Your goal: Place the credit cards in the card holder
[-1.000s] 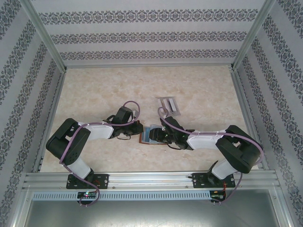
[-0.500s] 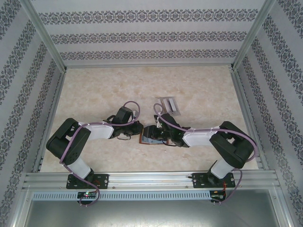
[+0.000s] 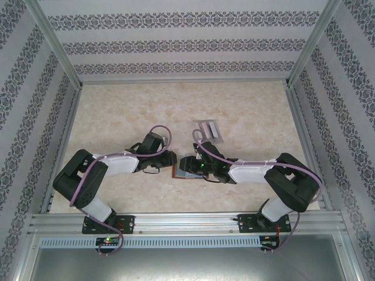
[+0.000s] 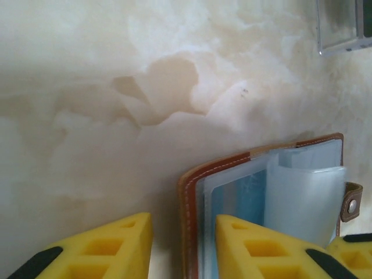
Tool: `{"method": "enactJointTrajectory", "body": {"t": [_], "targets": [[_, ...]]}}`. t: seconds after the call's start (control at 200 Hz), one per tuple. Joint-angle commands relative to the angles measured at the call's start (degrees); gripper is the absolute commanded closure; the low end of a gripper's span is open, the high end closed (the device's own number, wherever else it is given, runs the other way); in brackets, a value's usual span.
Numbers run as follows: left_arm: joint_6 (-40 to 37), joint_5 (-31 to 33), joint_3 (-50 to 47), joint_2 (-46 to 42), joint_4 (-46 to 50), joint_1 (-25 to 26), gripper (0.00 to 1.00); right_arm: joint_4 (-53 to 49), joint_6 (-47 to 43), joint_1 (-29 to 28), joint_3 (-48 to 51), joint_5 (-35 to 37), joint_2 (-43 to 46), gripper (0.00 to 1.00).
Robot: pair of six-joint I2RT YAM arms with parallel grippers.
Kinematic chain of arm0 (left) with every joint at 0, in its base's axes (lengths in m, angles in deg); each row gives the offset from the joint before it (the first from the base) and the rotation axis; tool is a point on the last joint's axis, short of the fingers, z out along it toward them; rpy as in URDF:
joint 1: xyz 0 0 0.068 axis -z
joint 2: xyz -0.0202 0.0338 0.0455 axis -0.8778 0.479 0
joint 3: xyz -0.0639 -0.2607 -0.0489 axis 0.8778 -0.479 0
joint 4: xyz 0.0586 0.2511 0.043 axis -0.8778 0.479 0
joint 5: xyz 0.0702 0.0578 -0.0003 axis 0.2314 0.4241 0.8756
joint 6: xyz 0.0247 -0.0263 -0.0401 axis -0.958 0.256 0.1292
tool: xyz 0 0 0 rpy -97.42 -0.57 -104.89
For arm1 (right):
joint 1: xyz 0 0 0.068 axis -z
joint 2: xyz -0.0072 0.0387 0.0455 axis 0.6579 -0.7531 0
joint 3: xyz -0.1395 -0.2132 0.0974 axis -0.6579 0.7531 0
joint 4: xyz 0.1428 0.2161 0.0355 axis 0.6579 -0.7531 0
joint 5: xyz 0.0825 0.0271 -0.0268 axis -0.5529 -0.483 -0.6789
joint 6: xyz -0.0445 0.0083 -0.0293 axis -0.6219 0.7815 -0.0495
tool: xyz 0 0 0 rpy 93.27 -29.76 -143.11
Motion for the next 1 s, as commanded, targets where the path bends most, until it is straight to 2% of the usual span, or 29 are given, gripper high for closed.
{"method": "enactJointTrajectory", "body": {"t": [0.0,0.09,0.2,0.37,0.455,0.55,0.789,0.919,0.994], "targets": [[-1.9,3.2,-0.6,-2.5,3.2,-0.4,0.63,-8.1,0.8,-0.3,2.5,8.1,4.5,0.57],[-1.7,3.2,-1.2,-2.7,2.4,-0.4,0.62,-13.6,1.9,0.0,4.1,13.4,9.2,0.56],[-1.9,2.1,-0.8,-2.1,2.3,-0.5,0.62,-14.9,1.8,0.0,6.9,18.1,15.9,0.56],[-1.9,1.8,-0.5,-0.6,1.6,-0.4,0.61,-26.5,-7.9,1.9,0.4,21.5,20.8,0.52],[-1.6,0.0,-1.3,-0.4,-0.6,-0.4,0.60,-30.8,-14.9,5.2,-5.0,19.8,18.6,0.52],[-1.8,0.9,-1.7,-0.7,-1.1,-0.4,0.57,-35.5,-21.8,9.2,-12.3,16.8,14.6,0.52],[-2.6,2.4,-2.5,-2.0,-1.2,-0.5,0.53,-44.2,-34.5,12.3,-30.7,14.9,0.9,0.53],[-3.3,3.2,-2.4,-2.8,-0.3,-0.4,0.52,-48.6,-37.7,12.6,-39.0,20.5,-6.5,0.50],[-3.9,4.1,-2.0,-3.1,0.7,-0.4,0.51,-49.1,-37.2,14.7,-40.4,21.7,-8.2,0.51]]}}
